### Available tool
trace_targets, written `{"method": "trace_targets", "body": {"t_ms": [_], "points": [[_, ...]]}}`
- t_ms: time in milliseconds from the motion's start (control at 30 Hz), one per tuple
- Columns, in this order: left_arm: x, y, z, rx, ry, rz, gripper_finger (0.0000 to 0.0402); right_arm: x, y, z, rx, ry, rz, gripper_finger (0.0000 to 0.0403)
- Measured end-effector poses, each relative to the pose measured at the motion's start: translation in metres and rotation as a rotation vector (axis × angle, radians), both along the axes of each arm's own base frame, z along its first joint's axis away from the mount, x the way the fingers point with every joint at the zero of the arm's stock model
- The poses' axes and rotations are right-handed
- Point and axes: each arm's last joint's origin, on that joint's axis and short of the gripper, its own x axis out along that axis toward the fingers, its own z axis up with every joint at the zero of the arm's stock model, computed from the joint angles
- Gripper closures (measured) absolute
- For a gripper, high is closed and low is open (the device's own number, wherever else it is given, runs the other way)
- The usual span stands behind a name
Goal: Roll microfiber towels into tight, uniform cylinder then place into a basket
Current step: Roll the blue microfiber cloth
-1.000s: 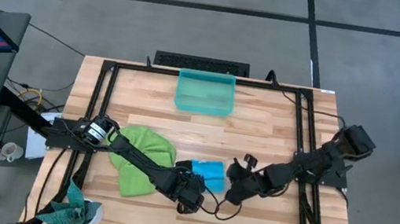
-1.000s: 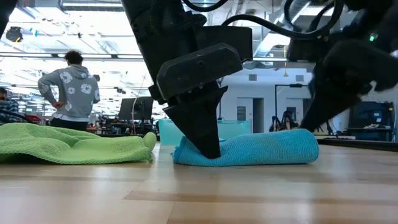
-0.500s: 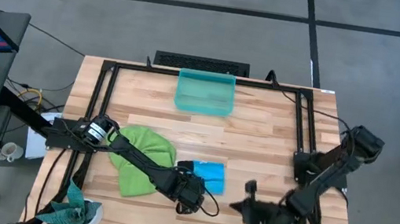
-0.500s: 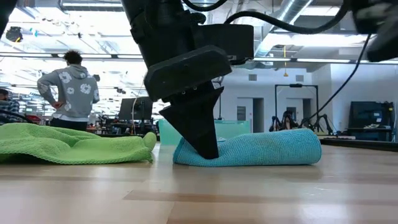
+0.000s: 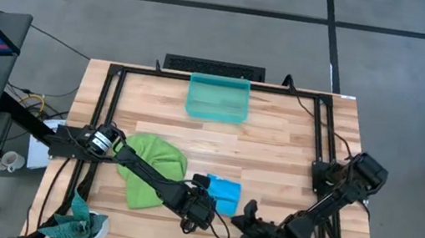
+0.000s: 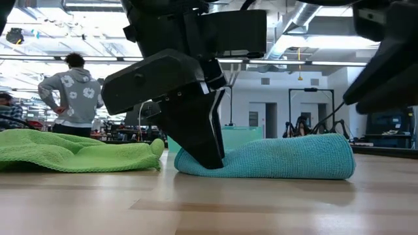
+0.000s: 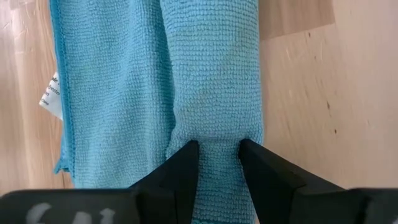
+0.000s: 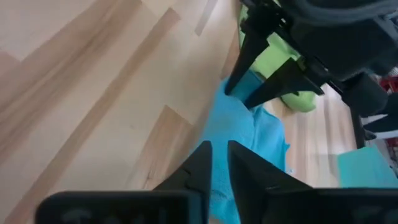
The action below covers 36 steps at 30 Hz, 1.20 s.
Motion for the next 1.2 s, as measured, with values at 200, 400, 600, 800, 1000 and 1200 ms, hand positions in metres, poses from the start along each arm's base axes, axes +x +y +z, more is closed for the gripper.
{"method": "trace_targets", "body": {"t_ms": [200,400,600,800,1000,1200], "points": [[0.000,0.000,0.000,-0.006,-0.004,0.018,0.0283,0.012,0.000,-0.007,-0.013,0.016,-0.025,0.0250],[0.001,0.000,0.000,-0.009,-0.008,0.022,0.0283,0.018,-0.009,-0.013,0.005,0.098,-0.017,0.0167],[0.001,0.000,0.000,-0.008,-0.009,0.023,0.0283,0.027,-0.022,-0.015,0.051,0.147,-0.078,0.0143],[0.001,0.000,0.000,-0.007,-0.010,0.025,0.0283,0.034,-0.036,-0.018,0.162,0.224,-0.158,0.0143],[0.001,0.000,0.000,-0.012,-0.013,0.038,0.0283,0.043,-0.049,-0.018,0.328,0.265,-0.268,0.0145],[0.000,-0.001,0.000,-0.011,-0.016,0.045,0.0283,0.051,-0.065,-0.021,0.482,0.330,-0.395,0.0189]]}}
